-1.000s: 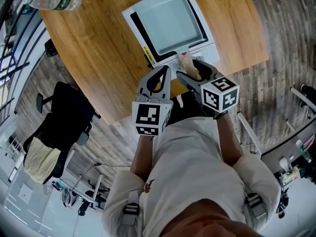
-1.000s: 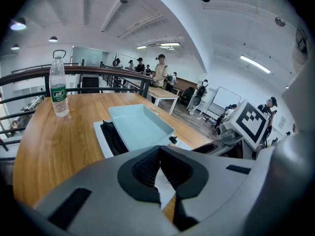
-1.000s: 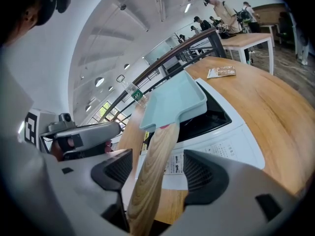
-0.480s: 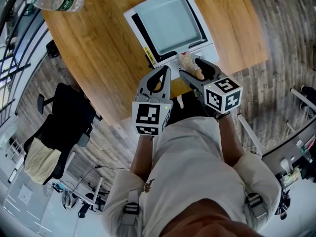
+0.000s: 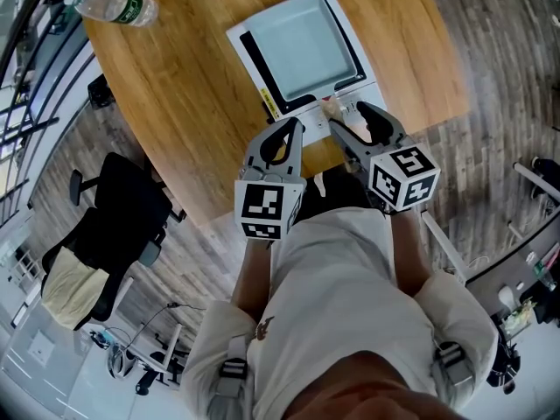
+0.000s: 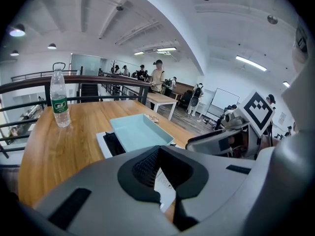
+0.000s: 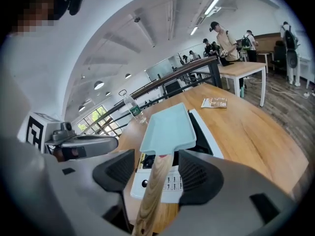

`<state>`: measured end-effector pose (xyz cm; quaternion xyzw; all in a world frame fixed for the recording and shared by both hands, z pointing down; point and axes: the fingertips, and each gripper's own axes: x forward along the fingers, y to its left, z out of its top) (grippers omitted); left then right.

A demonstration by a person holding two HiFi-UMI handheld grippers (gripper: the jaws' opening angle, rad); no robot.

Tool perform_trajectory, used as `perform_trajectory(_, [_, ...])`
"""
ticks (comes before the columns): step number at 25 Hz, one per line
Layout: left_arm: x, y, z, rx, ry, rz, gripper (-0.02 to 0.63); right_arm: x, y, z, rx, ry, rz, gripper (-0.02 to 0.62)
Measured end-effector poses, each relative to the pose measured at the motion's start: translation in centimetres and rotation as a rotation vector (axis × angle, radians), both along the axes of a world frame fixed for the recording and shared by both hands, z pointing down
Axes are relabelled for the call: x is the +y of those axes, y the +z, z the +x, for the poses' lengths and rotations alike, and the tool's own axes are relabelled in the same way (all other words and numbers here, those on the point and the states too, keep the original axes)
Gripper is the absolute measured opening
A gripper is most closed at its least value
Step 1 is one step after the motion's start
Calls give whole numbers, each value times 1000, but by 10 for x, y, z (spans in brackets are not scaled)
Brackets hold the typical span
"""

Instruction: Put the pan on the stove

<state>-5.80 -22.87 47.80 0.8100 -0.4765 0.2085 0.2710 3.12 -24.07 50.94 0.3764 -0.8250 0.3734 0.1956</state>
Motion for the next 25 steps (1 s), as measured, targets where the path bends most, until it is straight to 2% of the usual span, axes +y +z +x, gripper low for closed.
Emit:
perform_trajectory(14, [-10, -52, -21, -5, -7, 129, 20, -11, -71, 1, 87, 29, 253, 109])
perform_trajectory(22, [-12, -87, -33, -21, -1, 231, 20, -13, -118, -3, 114, 36, 387, 56])
perform_trajectory(25, [-9, -89, -36, -4, -3, 241, 20, -13, -131, -4, 126, 37, 432, 36])
